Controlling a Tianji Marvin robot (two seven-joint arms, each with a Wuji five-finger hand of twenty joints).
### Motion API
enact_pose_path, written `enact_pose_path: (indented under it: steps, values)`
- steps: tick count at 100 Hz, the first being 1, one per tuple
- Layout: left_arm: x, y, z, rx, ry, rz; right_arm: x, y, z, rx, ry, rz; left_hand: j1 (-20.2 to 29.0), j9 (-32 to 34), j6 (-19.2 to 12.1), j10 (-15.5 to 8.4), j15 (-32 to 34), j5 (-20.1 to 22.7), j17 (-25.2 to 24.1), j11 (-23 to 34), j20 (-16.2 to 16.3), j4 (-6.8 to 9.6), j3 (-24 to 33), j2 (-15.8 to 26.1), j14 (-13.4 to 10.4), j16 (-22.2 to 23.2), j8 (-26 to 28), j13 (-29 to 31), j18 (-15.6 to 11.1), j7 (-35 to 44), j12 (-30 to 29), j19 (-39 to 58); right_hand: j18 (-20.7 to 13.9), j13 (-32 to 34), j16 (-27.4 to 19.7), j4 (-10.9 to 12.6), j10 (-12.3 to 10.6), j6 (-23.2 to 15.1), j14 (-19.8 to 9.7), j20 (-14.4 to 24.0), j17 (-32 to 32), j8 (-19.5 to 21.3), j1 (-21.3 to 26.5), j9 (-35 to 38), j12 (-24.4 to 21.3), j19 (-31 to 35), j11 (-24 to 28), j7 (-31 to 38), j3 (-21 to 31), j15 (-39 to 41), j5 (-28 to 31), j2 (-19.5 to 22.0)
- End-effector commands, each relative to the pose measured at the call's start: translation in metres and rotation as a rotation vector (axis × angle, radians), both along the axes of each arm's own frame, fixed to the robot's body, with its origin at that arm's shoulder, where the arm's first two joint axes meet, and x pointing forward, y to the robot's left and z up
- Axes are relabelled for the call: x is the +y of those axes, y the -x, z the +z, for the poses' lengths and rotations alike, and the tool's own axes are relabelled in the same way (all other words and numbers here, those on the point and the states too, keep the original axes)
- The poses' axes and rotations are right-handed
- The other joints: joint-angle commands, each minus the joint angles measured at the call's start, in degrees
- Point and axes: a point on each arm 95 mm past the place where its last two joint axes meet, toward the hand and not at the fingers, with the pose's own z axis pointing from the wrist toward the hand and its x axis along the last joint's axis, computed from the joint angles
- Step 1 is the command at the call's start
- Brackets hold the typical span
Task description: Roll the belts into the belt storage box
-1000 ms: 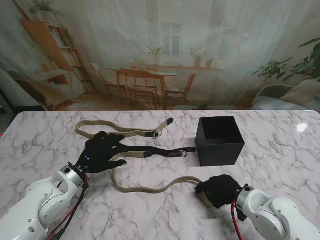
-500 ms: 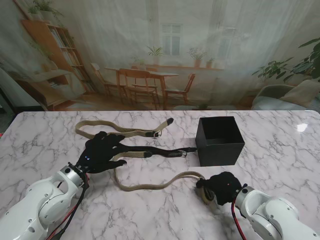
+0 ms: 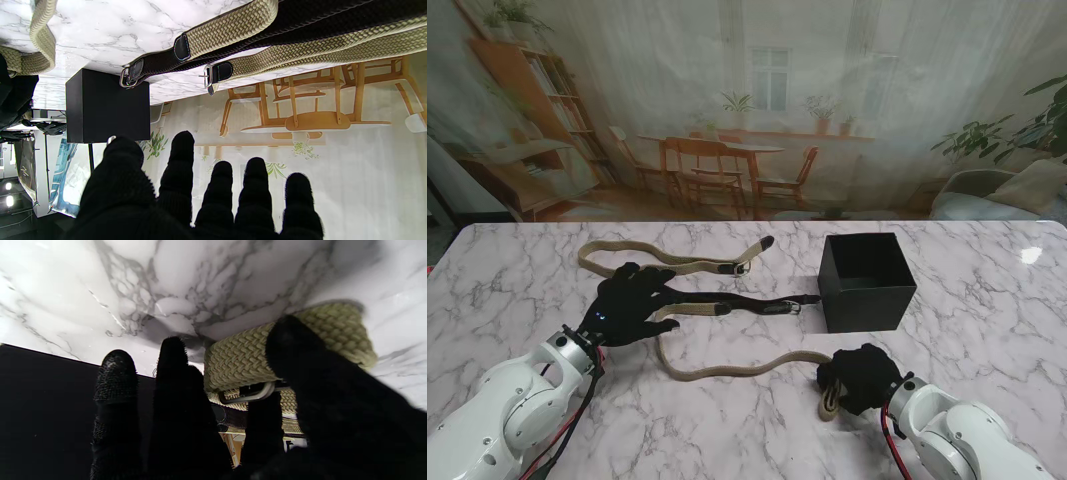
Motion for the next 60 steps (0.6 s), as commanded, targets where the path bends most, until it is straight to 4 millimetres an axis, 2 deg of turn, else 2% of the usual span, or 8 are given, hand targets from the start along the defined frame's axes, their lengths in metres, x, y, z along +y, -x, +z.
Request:
enact_pose_path:
  steps: [1,14,23,28,39,51,55,60]
  values:
    - [-0.0003,0.0001,-0.0029,0.015,-0.008,0.003,0.0,0.0024,-0.0068,0.022,-0.01,-0.008,-0.4,-3.1,1.2,0.8,-1.6,-0.5,-1.1,-1.2,-1.0,0.75,-1.3,2.6,0.1,-0.2,-0.3,-0.9,1.9,-0.1,-0.5,-1.8,4.0,-2.6,-2.7,-1.1,-0.7,4.9,2.6,-1.2,-1.8,0.2,-2.6,-4.2,-0.9,-2.0,-2.1,14.0,0.4,-3.4,9.3,1.0]
    - [-0.0005,0.0002,-0.0028,0.016,-0.007,0.004,0.0014,0.0013,-0.0075,0.03,-0.04,-0.02,-0.4,-3.1,1.2,0.8,-1.6,-0.5,-1.1,-1.2,-1.0,0.76,-1.3,2.6,0.7,-0.1,-0.3,-1.0,1.9,-0.1,-0.5,-1.8,5.3,-4.5,-4.6,-0.8,0.3,5.2,4.0,-2.5,-3.5,-0.1,-2.8,-3.8,-1.1,-3.3,-2.2,16.9,1.1,-4.3,9.4,0.6]
    - [-0.0006,0.0,-0.0028,0.017,-0.006,0.004,0.0024,-0.0002,-0.0098,0.027,-0.061,-0.028,-0.4,-3.1,1.1,0.7,-1.6,-0.5,-1.1,-1.2,-1.0,0.76,-1.3,2.6,0.7,-0.1,-0.3,-1.0,1.9,-0.1,-0.5,-1.8,2.9,1.3,-5.2,-1.1,-3.4,6.2,1.3,-3.4,-0.1,-2.0,-0.3,5.4,0.0,-1.0,1.1,19.4,1.3,-1.2,9.0,1.3]
    - [-0.0007,-0.0001,-0.0028,0.018,-0.007,0.003,0.0033,-0.0008,-0.0106,0.028,-0.072,-0.032,-0.4,-3.1,1.2,0.8,-1.6,-0.5,-1.1,-1.2,-0.9,0.76,-1.3,2.6,0.6,-0.1,-0.3,-1.0,1.9,-0.1,-0.5,-1.9,0.0,7.6,-3.1,-1.3,-7.6,6.6,-1.3,-3.4,3.2,-2.5,2.8,12.5,2.2,1.4,5.9,19.5,0.9,2.8,6.4,3.3]
    - [-0.0007,-0.0001,-0.0028,0.018,-0.007,0.003,0.0052,-0.0016,-0.0128,0.021,-0.085,-0.033,-0.5,-3.1,1.2,0.7,-1.5,-0.5,-1.1,-1.2,-0.9,0.75,-1.3,2.6,0.1,-0.1,-0.3,-0.9,1.9,-0.1,-0.5,-1.9,-2.9,13.0,1.0,-0.9,-9.4,5.7,-2.3,-2.2,6.7,-2.2,4.9,17.3,6.3,4.4,10.6,20.0,0.1,7.7,4.4,5.0]
    - [-0.0007,-0.0001,-0.0028,0.017,-0.007,0.002,0.0058,-0.0038,-0.0153,-0.014,-0.104,-0.024,-0.4,-3.3,1.3,0.8,-1.5,-0.5,-1.1,-1.2,-0.9,0.76,-1.2,2.6,0.4,-0.1,-0.3,-0.9,1.9,-0.1,-0.5,-1.9,-4.2,19.4,7.0,-0.7,-13.4,4.1,-3.6,2.0,7.1,0.2,5.2,25.3,12.7,8.1,16.8,14.1,-0.8,15.5,0.8,6.6]
    - [-0.0007,-0.0001,-0.0028,0.017,-0.007,0.002,0.0058,-0.0046,-0.016,-0.033,-0.108,-0.015,-0.4,-3.3,1.2,0.8,-1.5,-0.5,-1.1,-1.2,-0.9,0.76,-1.3,2.6,0.5,-0.1,-0.3,-1.0,1.9,-0.1,-0.5,-1.9,-4.4,21.2,8.1,-0.7,-14.5,5.3,-3.9,2.8,7.3,-1.0,5.2,27.2,13.4,9.1,19.0,11.6,-0.9,17.7,0.3,6.7]
    - [-0.0007,-0.0001,-0.0028,0.017,-0.007,0.002,0.0056,-0.0052,-0.0165,-0.047,-0.102,-0.005,-0.4,-3.3,1.2,0.7,-1.5,-0.5,-1.1,-1.2,-0.9,0.76,-1.3,2.6,0.4,-0.1,-0.3,-1.0,1.9,-0.1,-0.5,-1.9,-4.6,22.2,8.9,0.1,-15.1,7.0,-3.9,3.3,7.4,-3.8,3.6,28.7,12.9,9.8,20.1,2.3,0.8,19.4,-0.7,7.5]
